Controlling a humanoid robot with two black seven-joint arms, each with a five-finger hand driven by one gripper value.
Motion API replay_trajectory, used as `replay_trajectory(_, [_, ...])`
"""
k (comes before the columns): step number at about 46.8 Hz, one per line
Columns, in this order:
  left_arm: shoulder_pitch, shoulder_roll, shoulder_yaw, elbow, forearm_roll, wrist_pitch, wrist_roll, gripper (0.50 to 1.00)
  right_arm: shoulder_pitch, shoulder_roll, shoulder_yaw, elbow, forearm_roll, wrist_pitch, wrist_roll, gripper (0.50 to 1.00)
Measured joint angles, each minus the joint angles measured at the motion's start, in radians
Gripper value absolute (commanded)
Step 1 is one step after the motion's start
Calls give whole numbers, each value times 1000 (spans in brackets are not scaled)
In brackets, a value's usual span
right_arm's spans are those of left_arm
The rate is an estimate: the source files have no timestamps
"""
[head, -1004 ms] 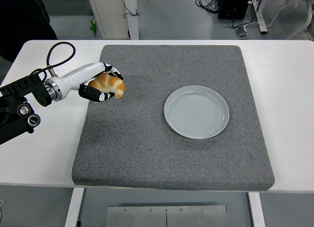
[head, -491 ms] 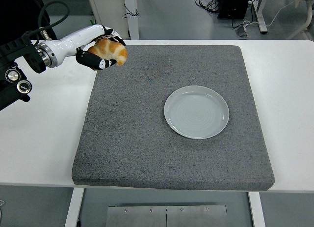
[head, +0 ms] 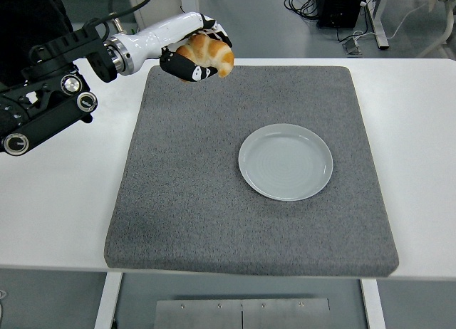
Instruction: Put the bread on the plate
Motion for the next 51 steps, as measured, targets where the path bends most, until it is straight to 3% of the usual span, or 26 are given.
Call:
replay_trajectory(8, [-27, -163, 25, 149, 29, 0, -12, 500, 0, 0, 1, 0, 0, 0, 0, 1000])
replay_trajectory(20, [-34, -278, 72, 175, 45, 1, -18, 500, -1, 0, 0, 0, 0, 0, 0, 1000])
replay_trajectory(37, [-21, -363, 189, 209, 70, 14, -31, 500, 0, 0, 0, 0, 0, 0, 0, 1000])
replay_trajectory(51, [10, -403, 317, 245, 85, 102, -35, 500, 0, 0, 0, 0, 0, 0, 0, 1000])
